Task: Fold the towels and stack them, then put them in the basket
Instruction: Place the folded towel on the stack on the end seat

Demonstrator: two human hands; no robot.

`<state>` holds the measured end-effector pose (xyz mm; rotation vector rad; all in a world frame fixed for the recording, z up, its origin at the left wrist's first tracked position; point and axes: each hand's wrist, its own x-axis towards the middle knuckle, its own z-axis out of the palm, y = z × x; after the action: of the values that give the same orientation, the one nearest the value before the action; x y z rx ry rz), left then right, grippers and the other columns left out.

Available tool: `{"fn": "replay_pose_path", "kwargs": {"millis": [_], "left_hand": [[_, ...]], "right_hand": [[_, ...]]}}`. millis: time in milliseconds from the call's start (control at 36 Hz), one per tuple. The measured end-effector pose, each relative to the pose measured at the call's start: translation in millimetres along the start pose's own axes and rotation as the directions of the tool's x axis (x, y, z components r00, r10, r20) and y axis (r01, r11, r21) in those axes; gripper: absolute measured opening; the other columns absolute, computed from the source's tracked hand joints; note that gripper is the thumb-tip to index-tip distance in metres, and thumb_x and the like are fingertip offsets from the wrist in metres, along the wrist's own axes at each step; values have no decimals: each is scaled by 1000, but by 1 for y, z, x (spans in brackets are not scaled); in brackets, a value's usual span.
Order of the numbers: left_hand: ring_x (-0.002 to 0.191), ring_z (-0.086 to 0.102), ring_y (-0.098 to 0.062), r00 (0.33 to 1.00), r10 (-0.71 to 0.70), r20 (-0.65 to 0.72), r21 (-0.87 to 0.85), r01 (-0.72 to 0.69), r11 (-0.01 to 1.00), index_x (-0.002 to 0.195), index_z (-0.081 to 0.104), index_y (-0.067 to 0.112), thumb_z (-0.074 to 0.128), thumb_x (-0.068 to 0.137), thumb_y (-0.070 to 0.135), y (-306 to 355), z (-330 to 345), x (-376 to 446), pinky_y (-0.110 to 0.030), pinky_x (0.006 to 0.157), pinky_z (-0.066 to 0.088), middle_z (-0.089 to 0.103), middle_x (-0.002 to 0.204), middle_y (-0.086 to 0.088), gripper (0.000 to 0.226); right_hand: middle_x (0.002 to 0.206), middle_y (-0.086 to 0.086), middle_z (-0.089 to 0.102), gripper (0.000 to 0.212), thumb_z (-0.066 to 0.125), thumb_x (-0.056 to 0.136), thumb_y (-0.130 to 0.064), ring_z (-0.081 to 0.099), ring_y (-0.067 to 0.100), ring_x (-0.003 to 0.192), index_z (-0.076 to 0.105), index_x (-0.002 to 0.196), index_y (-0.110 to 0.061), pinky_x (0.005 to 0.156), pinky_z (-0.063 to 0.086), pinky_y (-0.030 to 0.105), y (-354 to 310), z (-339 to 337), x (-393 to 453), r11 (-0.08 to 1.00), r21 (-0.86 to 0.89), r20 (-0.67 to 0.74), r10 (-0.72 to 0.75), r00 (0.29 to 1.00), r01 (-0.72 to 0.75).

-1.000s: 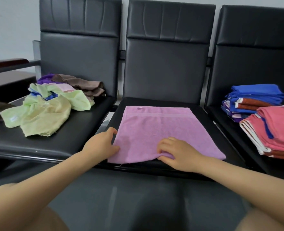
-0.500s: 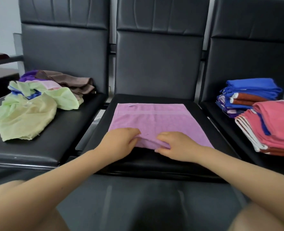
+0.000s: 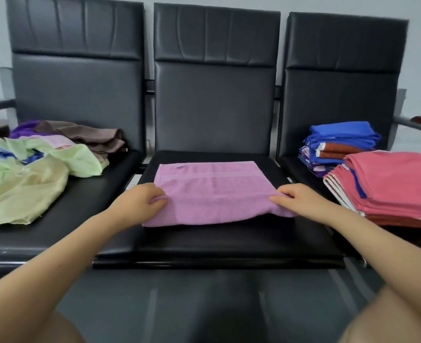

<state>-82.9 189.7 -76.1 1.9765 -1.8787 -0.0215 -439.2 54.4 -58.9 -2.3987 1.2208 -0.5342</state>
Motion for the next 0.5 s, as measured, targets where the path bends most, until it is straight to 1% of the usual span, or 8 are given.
{"fn": "replay_pose_path", "kwargs": {"millis": [28,56,83,167,250,306,417,500], "left_hand": [[78,54,-21,999,-34,-18,-64,33,997,80,62,4,45,91,43,0,-1,-2,-32,70,39,58,81,-4,44],[76,53,-21,997,-65,-33,-132,60,989,80,61,2,49,96,32,1,0,-3,-31,68,37,58,80,-5,36],[72,51,-19,995,-91,-37,-193,82,978,78,58,0,50,97,26,4,0,-5,-30,66,36,56,75,-4,33],[62,42,-14,989,-143,-21,-293,131,947,73,46,-1,47,99,24,11,2,-11,-24,60,34,46,64,0,37],[64,42,-13,987,-162,-7,-301,152,941,75,47,-3,46,100,25,12,4,-15,-20,61,34,48,66,-1,37],[69,46,-15,987,-159,0,-301,152,942,79,52,-4,46,100,25,13,3,-17,-22,65,37,55,72,-6,37],[80,55,-21,988,-153,15,-282,151,948,81,57,-1,45,100,24,12,3,-20,-18,71,39,64,81,-7,33],[77,55,-20,988,-153,-13,-268,144,952,79,55,0,44,100,25,14,-2,-18,-30,73,41,61,76,-6,35]], "right_hand": [[59,-1,37,38,62,93,-28,33,7,53,44,63,-12,52,29,20,1,-2,-3,1000,21,5,16,1000,-16],[59,-2,39,37,62,93,-28,36,8,55,44,64,-13,54,30,20,1,-3,-6,999,31,18,29,999,-29],[61,-1,41,37,61,94,-28,38,9,58,44,64,-14,57,32,24,2,-4,-9,999,35,36,35,999,-36],[67,1,47,33,56,96,-28,43,13,65,48,71,-7,63,36,30,3,-1,-15,998,40,64,45,997,-48],[76,6,53,30,52,98,-26,45,14,72,56,87,2,66,38,32,2,2,-18,997,52,39,46,998,-48],[79,11,57,32,53,98,-27,47,14,74,57,89,4,69,40,35,-1,4,-21,998,43,40,40,998,-42],[71,5,53,46,60,92,-37,46,12,68,57,78,6,65,38,29,-8,2,-26,997,64,109,29,994,-36],[66,3,50,39,65,91,-33,46,9,63,58,70,-1,59,36,21,-13,-9,-26,994,102,114,31,993,-42]]}}
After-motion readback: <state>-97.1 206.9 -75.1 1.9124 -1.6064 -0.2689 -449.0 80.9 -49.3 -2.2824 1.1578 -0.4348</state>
